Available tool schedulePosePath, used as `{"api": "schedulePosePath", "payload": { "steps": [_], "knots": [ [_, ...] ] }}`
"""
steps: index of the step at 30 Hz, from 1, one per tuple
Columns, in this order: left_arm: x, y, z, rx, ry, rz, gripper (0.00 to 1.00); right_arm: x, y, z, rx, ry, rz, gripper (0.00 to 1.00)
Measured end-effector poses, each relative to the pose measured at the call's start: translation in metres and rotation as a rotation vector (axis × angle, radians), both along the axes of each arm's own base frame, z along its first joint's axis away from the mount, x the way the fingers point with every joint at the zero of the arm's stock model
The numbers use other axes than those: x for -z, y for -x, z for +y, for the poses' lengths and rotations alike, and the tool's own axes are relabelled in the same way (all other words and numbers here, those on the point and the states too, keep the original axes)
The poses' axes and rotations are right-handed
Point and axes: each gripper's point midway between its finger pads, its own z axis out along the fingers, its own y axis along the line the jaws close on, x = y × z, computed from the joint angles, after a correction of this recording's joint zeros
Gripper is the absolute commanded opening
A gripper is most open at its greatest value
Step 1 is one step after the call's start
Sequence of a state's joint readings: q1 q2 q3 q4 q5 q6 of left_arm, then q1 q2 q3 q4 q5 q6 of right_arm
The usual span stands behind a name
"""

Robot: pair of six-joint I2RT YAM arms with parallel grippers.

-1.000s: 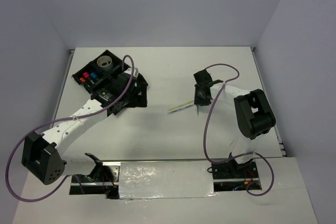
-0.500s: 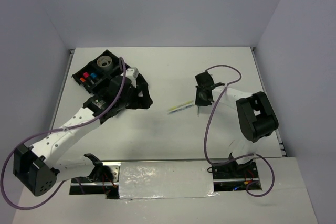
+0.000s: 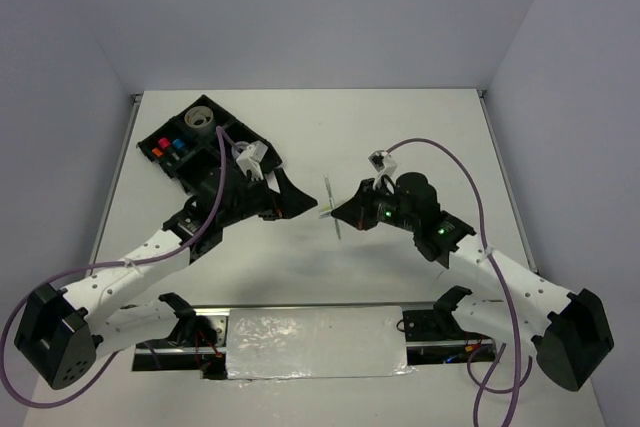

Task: Sort the stationery into containers
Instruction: Place the pen in the storage box.

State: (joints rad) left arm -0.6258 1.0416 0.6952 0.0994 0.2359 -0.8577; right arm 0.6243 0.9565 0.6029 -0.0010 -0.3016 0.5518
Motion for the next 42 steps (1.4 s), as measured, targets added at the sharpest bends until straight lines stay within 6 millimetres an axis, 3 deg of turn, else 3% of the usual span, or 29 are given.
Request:
{"api": "schedulePosePath", "payload": {
  "steps": [5, 8, 13, 14, 16, 17, 19, 22, 23, 24, 25, 27, 29, 33, 34, 37, 39, 42],
  "knots": [
    [-0.018, 0.004, -0.011, 0.027, 0.109, -0.023, 0.98, -0.014, 0.027, 0.021, -0.150, -0.097, 0.007, 0.00],
    [-0.030, 0.008, -0.017, 0.047, 0.150, -0.044, 0.91, -0.023, 0.038, 0.028, -0.202, -0.135, 0.003, 0.00],
    [-0.033, 0.015, -0.026, 0.079, 0.156, -0.051, 0.76, -0.038, 0.050, 0.036, -0.258, -0.184, -0.020, 0.00],
    [-0.032, 0.016, -0.028, 0.086, 0.153, -0.048, 0.63, -0.040, 0.051, 0.037, -0.260, -0.190, -0.026, 0.00],
    [-0.031, 0.018, -0.032, 0.097, 0.146, -0.042, 0.47, -0.040, 0.051, 0.038, -0.260, -0.194, -0.022, 0.00],
    [-0.030, 0.019, -0.034, 0.104, 0.139, -0.039, 0.24, -0.040, 0.049, 0.039, -0.257, -0.194, -0.019, 0.00],
    [-0.031, 0.020, -0.037, 0.109, 0.132, -0.036, 0.00, -0.037, 0.045, 0.042, -0.244, -0.185, -0.006, 0.04],
    [-0.029, 0.015, -0.034, 0.083, 0.073, -0.032, 0.00, -0.034, 0.040, 0.046, -0.230, -0.176, 0.007, 0.51],
    [-0.029, 0.011, -0.031, 0.057, 0.044, -0.030, 0.00, -0.033, 0.038, 0.047, -0.221, -0.174, 0.012, 0.95],
    [-0.030, 0.006, -0.027, 0.033, 0.010, -0.037, 0.00, -0.032, 0.036, 0.046, -0.204, -0.168, 0.017, 1.00],
    [-0.026, -0.001, -0.017, -0.024, -0.054, -0.032, 0.00, -0.030, 0.032, 0.043, -0.178, -0.153, 0.007, 1.00],
    [-0.038, -0.020, -0.002, -0.137, -0.142, -0.049, 0.00, -0.025, 0.022, 0.033, -0.096, -0.114, -0.001, 1.00],
    [-0.046, -0.047, 0.028, -0.301, -0.275, -0.060, 0.00, -0.019, 0.013, 0.015, 0.013, -0.061, -0.005, 1.00],
    [-0.051, -0.111, 0.116, -0.649, -0.543, -0.049, 0.00, -0.015, -0.001, -0.028, 0.204, 0.032, -0.039, 1.00],
    [-0.046, -0.126, 0.144, -0.725, -0.623, -0.024, 0.00, -0.015, -0.002, -0.035, 0.230, 0.046, -0.049, 1.00],
    [-0.020, -0.160, 0.198, -0.820, -0.810, 0.059, 0.00, -0.016, 0.000, -0.048, 0.262, 0.076, -0.071, 1.00],
    [0.007, -0.175, 0.224, -0.818, -0.929, 0.122, 0.00, -0.016, 0.003, -0.053, 0.264, 0.092, -0.078, 1.00],
    [0.041, -0.182, 0.245, -0.768, -1.046, 0.191, 0.00, -0.015, 0.007, -0.059, 0.264, 0.114, -0.087, 1.00]
  ]
}}
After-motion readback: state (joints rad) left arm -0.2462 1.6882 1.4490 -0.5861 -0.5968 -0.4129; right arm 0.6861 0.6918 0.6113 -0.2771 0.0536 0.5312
